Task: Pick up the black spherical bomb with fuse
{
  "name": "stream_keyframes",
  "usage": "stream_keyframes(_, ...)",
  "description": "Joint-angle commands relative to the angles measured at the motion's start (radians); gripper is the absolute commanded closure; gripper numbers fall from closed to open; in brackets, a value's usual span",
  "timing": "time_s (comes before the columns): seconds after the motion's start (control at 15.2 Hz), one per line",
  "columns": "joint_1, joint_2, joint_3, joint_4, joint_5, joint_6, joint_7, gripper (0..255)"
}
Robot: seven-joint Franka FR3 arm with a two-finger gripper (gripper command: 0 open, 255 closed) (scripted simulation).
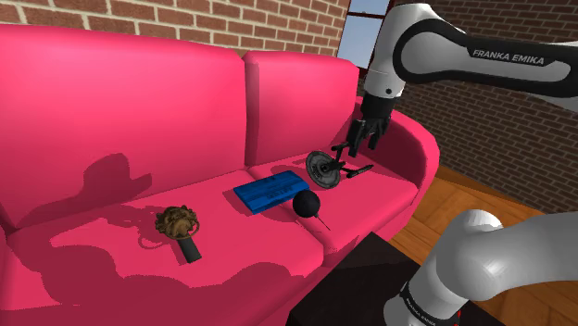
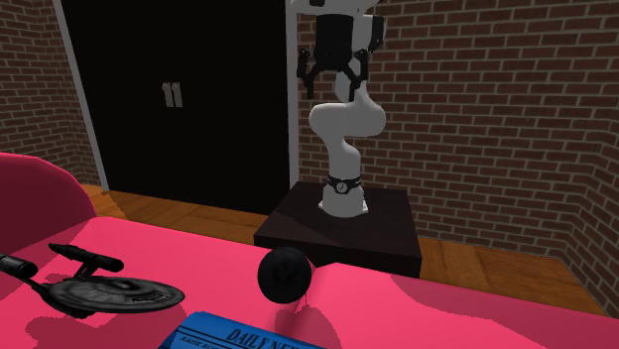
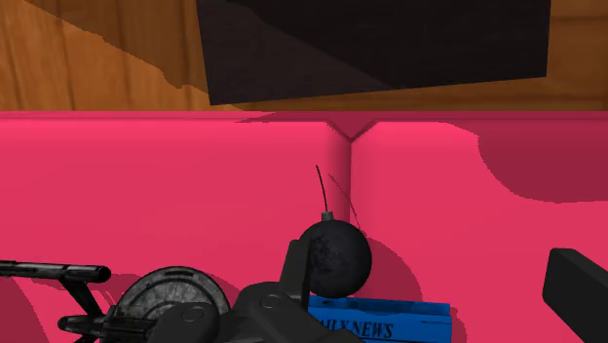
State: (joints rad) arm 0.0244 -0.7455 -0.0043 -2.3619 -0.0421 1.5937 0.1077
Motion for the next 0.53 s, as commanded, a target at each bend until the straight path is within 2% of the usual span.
stream_keyframes(0.0, 0.0, 0.0, 0.0, 0.0, 0.0, 0.0, 0.0, 0)
stream_keyframes(0.46, -0.017, -0.056, -0.091, -0.278, -0.001, 0.318, -0.073, 0)
